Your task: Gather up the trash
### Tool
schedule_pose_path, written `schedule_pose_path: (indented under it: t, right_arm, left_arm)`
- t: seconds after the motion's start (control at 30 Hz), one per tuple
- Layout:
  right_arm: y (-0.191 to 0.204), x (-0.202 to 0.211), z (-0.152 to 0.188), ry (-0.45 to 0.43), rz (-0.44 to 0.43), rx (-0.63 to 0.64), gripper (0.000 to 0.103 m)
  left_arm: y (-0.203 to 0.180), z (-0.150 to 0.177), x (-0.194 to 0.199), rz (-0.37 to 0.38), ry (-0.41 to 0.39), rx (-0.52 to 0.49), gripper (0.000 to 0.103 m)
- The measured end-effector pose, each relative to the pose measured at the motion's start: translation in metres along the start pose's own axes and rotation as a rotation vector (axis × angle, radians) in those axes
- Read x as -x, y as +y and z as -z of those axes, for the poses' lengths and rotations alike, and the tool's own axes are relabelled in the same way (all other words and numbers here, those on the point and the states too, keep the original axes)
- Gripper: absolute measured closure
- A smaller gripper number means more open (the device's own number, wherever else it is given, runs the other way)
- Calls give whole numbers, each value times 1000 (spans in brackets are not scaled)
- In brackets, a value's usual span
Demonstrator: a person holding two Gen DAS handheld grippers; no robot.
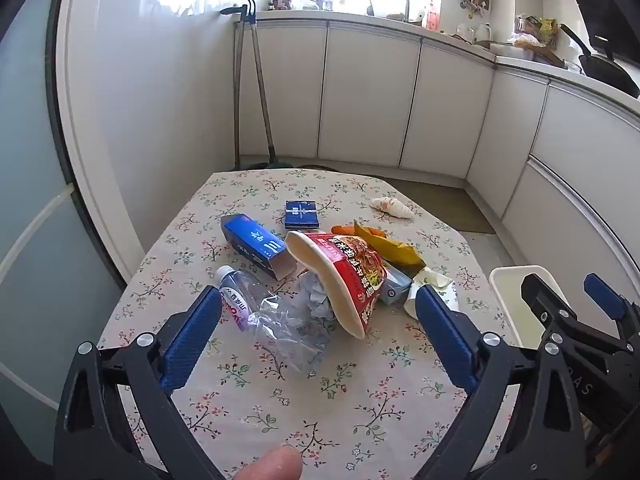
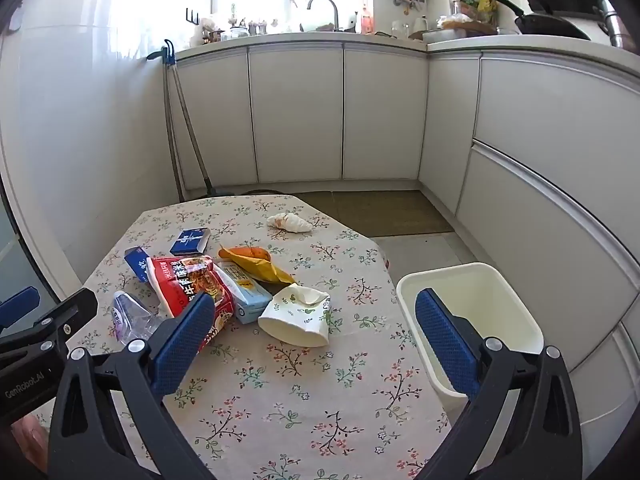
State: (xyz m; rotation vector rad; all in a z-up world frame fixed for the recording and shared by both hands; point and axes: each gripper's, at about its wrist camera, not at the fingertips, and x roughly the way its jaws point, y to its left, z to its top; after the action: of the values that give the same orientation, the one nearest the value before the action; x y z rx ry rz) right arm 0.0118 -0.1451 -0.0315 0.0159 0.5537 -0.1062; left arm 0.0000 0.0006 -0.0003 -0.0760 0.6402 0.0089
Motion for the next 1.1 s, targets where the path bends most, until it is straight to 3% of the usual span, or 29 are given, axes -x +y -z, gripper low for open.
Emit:
schedule_pose_path:
  t: [1.1]
  right_arm:
    - [0, -3, 3, 18, 1, -4, 5]
  left_arm:
    - [3, 4, -8, -20, 37, 16, 8]
